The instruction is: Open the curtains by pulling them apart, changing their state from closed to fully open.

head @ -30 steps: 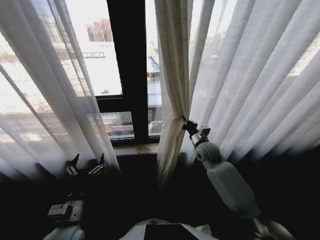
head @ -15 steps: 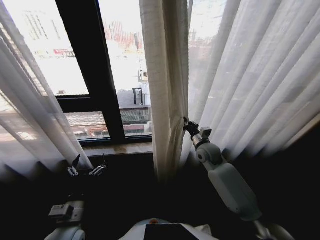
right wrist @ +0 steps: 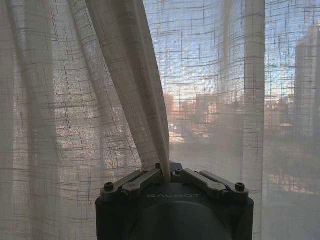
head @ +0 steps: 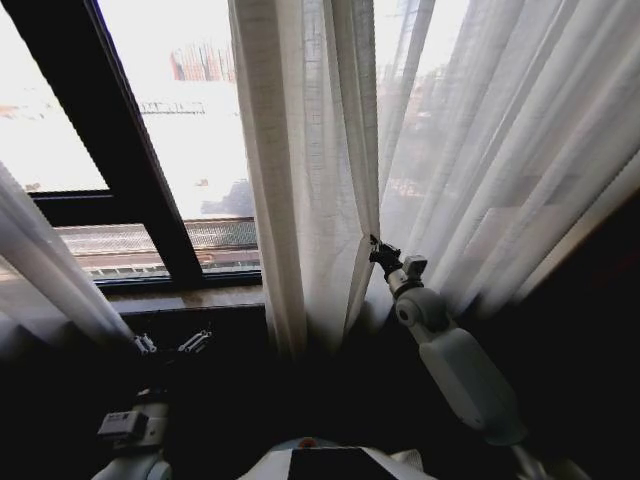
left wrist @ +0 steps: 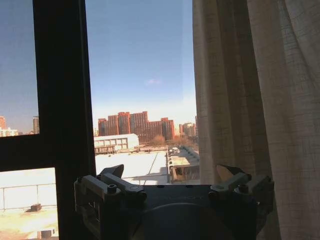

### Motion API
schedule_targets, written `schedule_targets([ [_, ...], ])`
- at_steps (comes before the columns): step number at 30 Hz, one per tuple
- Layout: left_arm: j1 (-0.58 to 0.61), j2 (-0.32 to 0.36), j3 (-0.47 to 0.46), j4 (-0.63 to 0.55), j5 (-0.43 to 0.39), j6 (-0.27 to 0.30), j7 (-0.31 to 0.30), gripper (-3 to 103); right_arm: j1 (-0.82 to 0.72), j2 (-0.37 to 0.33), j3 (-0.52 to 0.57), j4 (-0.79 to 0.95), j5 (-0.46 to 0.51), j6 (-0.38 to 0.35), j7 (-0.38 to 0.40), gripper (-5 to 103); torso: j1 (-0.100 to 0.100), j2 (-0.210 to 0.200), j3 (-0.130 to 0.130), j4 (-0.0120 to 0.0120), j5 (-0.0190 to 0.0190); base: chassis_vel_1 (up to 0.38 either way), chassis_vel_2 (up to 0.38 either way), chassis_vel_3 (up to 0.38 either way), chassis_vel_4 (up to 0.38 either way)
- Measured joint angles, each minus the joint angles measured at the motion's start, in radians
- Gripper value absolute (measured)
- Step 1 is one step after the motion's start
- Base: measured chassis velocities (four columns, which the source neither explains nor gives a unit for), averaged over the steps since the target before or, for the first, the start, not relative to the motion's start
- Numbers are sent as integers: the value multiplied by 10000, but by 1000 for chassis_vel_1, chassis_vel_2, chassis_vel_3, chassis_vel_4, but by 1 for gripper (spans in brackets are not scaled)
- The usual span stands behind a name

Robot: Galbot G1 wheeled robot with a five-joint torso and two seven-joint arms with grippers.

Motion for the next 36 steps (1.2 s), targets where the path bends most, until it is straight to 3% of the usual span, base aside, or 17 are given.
schedule_targets([
  [23, 154, -195, 108, -78, 279, -182, 184, 100, -781, -270, 527, 583, 65, 50, -123, 0, 2, 0, 1, 0, -1, -360, -354, 359, 353],
  [29, 213, -190, 91, -6, 279, -284, 186, 100, -941, -274, 447, 606, -131, 351, -160, 0, 1, 0, 0, 0, 2, -333, -353, 333, 357],
  [36, 289, -234, 126, -2, 323, -389, 215, 100, -1125, -371, 574, 658, -319, 389, -165, 0, 1, -1, 0, -3, 9, -196, -214, 207, 180],
])
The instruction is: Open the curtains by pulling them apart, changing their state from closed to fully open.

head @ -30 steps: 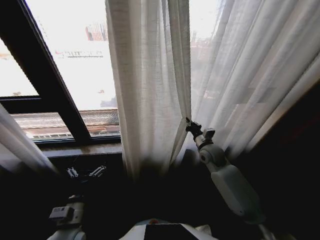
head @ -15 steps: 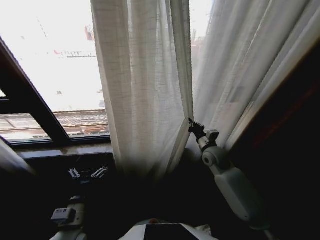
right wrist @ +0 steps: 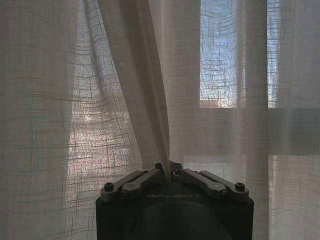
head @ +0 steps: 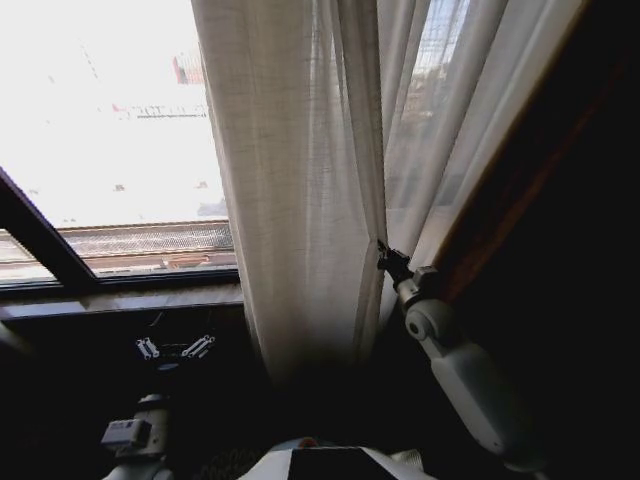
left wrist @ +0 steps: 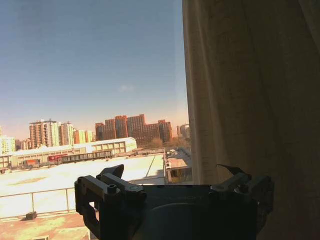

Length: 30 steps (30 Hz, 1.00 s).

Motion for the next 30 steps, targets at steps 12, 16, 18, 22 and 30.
schedule_targets([
  [12, 230, -167, 44, -65, 153, -188, -1, 100, -397, -112, 206, 188, -6, 29, -15, 0, 0, 1, -1, 3, -11, 18, 17, -14, -15],
  [16, 347, -202, -24, -98, 155, -306, 10, 100, -470, -139, 242, 268, -6, 39, 9, 0, 0, 0, 0, 1, -1, 0, 0, 0, 0],
  [18, 363, -206, -28, -109, 156, -312, 11, 100, -479, -144, 244, 286, -6, 39, 13, 0, -1, 1, 0, 1, -2, 0, 0, 0, 0],
  [22, 442, -307, -58, -149, 147, -407, 15, 100, -641, -183, 273, 497, -1, 39, 42, 0, 0, 0, 0, 3, -11, 0, 0, 0, 0],
  [30, 333, -192, -273, -125, 82, -511, 13, 100, -1302, -370, 592, 933, -229, 49, -256, 4, -1, 1, 0, 0, -6, 0, 0, 0, 0],
])
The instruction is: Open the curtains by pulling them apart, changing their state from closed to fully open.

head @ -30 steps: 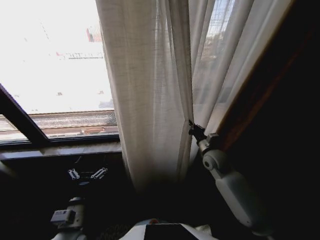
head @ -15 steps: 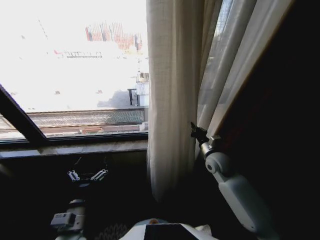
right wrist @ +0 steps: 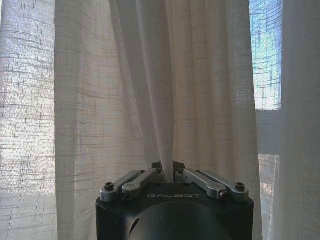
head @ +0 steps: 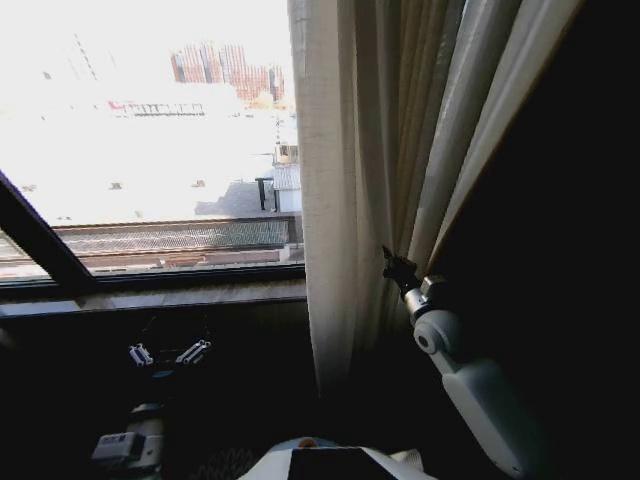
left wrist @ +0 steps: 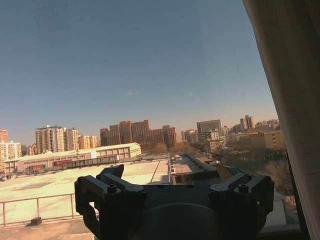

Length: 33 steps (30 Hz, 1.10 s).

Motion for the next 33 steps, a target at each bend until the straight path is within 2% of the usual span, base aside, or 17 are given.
schedule_targets([
  [1, 0, 0, 0, 0, 0, 0, 0, 100, 0, 0, 0, 0, 0, 0, 0, 4, 0, 0, 0, 0, 0, 0, 0, 0, 0],
  [3, -18, -6, 16, -45, 0, 9, -2, 100, -139, -21, 61, 102, -31, 22, -11, 15, 1, 0, 0, 0, -1, 0, 0, 0, 0],
  [4, -20, -12, 26, -67, 0, 15, -2, 100, -184, -25, 76, 139, -38, 29, -14, 15, 0, 0, 0, 0, -1, 0, 0, 0, 0],
  [5, -15, -36, 60, -127, 10, 26, -4, 100, -338, -42, 117, 280, -42, 41, -16, 25, 0, 1, 0, 3, -3, 0, 0, 0, 0],
  [8, -9, -73, 70, -175, 23, 35, -4, 100, -511, -62, 153, 463, -45, 57, -16, 31, 0, 1, 0, 2, -4, 0, 0, 0, 0],
  [10, 0, -116, 62, -197, 26, 40, -7, 100, -684, -75, 171, 597, -58, 56, -11, 42, 0, 1, 0, 1, -3, 0, 0, 0, 0],
  [11, 0, -116, 62, -197, 26, 40, -7, 100, -684, -75, 171, 597, -58, 56, -11, 42, 0, 1, 0, 1, -3, 0, 0, 0, 0],
  [14, 52, -187, 56, -218, 23, 38, -9, 100, -889, -74, 175, 747, -94, -3, 53, 58, 0, 0, 0, 2, -2, 0, 0, 0, 0],
  [17, 83, -218, 90, -219, 26, 28, -9, 100, -960, -55, 177, 797, -161, -29, 95, 63, 0, 1, 0, 3, -3, 0, 0, 0, 0],
  [19, 99, -251, 154, -192, 62, 5, -5, 100, -1056, -33, 178, 844, -331, -48, 115, 74, 0, 1, -1, 2, -3, 0, 0, 0, 0],
  [20, 99, -251, 154, -192, 62, 5, -5, 100, -1056, -33, 178, 844, -331, -48, 115, 74, 0, 1, -1, 2, -3, 0, 0, 0, 0],
  [23, 130, -258, 177, -182, 93, -25, -4, 100, -1122, -24, 187, 888, -482, -50, 148, 90, 0, 0, 0, 2, -2, 0, 0, 0, 0],
  [24, 130, -258, 177, -182, 93, -25, -4, 100, -1122, -24, 187, 888, -482, -50, 148, 90, 0, 0, 0, 2, -2, 0, 0, 0, 0],
  [27, 151, -263, 194, -174, 117, -62, 15, 100, -1191, -21, 209, 922, -522, -51, 173, 100, 0, 0, 0, 2, -2, 0, 0, 0, 0],
  [33, 167, -286, 210, -162, 148, -122, 35, 100, -1225, -19, 212, 923, -549, -45, 175, 100, 0, 1, 0, 4, -1, 21, 17, -12, -27],
])
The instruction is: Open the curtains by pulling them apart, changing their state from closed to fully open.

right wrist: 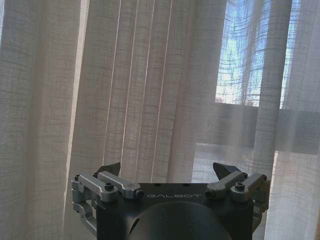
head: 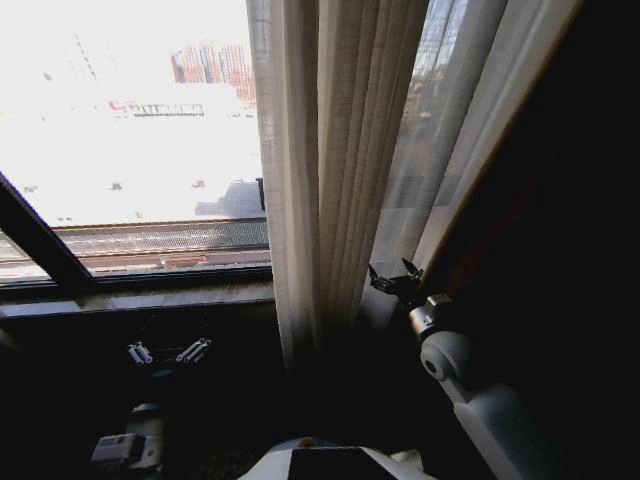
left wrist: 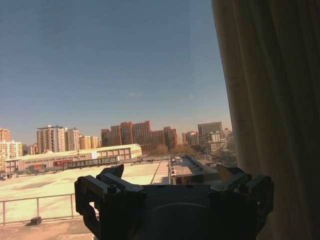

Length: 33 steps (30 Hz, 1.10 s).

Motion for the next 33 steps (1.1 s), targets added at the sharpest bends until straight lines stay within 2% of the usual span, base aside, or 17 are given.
schedule_targets([
  [9, 18, 4, -79, -8, -33, -38, 8, 100, 95, 41, -54, -37, -2, 16, -3, 100, 0, -1, 0, -1, 1, 159, 157, -147, -158],
  [33, 13, -27, -79, 223, -60, -304, 18, 100, -254, 156, -35, 198, -227, 134, -23, 100, 2, -1, 1, -3, 1, 235, 243, -251, -244],
])
